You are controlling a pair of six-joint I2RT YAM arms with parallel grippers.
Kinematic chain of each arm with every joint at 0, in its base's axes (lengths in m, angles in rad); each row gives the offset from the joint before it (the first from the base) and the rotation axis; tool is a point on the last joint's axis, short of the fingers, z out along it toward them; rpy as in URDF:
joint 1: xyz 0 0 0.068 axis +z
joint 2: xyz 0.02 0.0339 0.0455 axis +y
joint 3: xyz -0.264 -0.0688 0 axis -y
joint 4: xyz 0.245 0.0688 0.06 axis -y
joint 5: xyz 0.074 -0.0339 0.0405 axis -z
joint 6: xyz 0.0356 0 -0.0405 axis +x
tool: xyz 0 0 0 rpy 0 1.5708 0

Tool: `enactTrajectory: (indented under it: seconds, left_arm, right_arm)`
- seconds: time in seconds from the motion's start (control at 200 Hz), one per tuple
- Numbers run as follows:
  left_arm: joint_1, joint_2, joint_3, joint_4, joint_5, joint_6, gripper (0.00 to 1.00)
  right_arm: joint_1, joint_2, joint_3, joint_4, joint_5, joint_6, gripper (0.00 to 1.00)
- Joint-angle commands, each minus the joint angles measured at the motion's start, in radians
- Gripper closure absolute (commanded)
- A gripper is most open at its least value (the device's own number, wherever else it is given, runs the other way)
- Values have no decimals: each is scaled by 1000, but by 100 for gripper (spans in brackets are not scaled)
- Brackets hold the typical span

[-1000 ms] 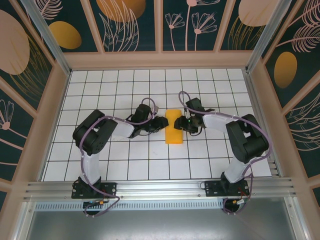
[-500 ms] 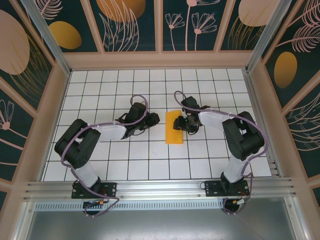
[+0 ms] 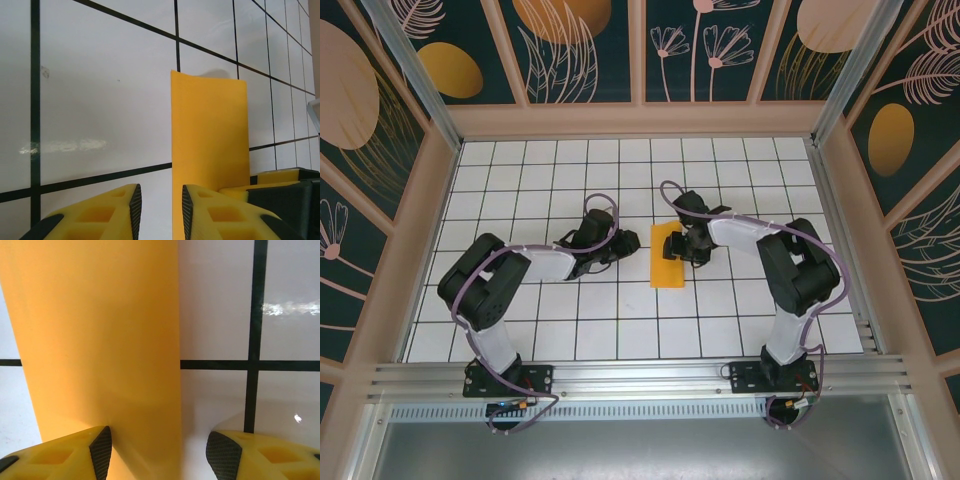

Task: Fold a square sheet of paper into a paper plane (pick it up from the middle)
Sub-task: Hold the square sheet of paper at the center of the table.

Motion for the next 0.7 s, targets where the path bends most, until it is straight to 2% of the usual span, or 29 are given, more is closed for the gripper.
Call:
enactTrajectory:
  seconds: [0.0, 0.325, 0.51, 0.691]
  left_arm:
    - [1, 23, 14, 48, 37, 22, 70]
    - [1, 53, 29, 70, 81, 19, 71]
    - [1, 64, 35, 79, 95, 12, 72]
    - [1, 72, 38, 79, 98, 10, 72]
  right_arm:
    - [15, 188, -72, 58, 37, 22, 39]
    - [13, 206, -81, 52, 64, 29, 39]
    - [10, 200, -88, 72, 20, 37, 36]
    - [3, 187, -102, 73, 14, 20, 43]
